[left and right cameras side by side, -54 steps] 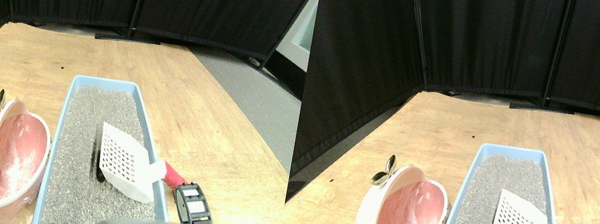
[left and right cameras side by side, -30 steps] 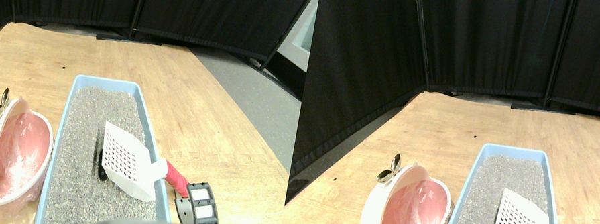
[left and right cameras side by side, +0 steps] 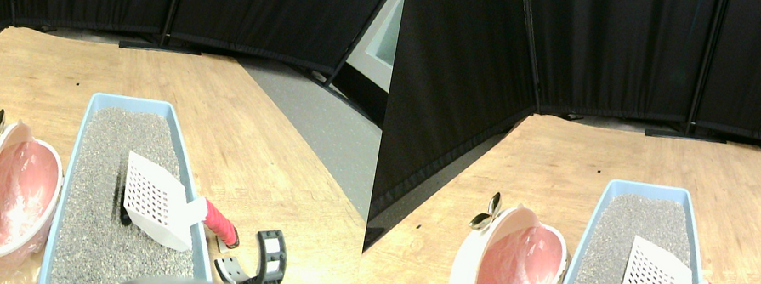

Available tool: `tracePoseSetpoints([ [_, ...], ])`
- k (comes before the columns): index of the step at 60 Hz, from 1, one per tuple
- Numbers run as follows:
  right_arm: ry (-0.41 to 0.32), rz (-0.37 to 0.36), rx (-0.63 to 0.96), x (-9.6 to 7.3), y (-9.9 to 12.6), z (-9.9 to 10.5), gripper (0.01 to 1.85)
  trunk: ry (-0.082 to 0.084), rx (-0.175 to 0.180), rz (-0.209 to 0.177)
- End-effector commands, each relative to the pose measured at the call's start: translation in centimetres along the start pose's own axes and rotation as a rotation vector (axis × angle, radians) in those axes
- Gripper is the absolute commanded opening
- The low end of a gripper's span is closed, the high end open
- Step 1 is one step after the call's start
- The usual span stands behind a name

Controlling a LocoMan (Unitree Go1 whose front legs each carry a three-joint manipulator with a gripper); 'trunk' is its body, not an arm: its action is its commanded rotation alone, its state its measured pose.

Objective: Scoop (unimanual)

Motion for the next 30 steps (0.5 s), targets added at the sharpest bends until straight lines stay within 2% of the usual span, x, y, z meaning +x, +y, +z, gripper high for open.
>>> tracePoseSetpoints([
  [1, -0.021, 0.002, -0.003, 0.3, 0.0, 0.1, 0.96, 0.009, -0.024, 0.0],
  [13, -0.033, 0.014, 0.046, 0.5, -0.2, -0.7, 0.9, 0.017, -0.03, 0.002],
  [18, -0.016, -0.025, 0.057, 0.9, -0.2, -1.3, 0.91, 0.021, -0.03, 0.002],
  [30, -0.02, -0.042, 0.08, 1.7, -0.4, -2.3, 0.87, 0.024, -0.031, 0.005],
])
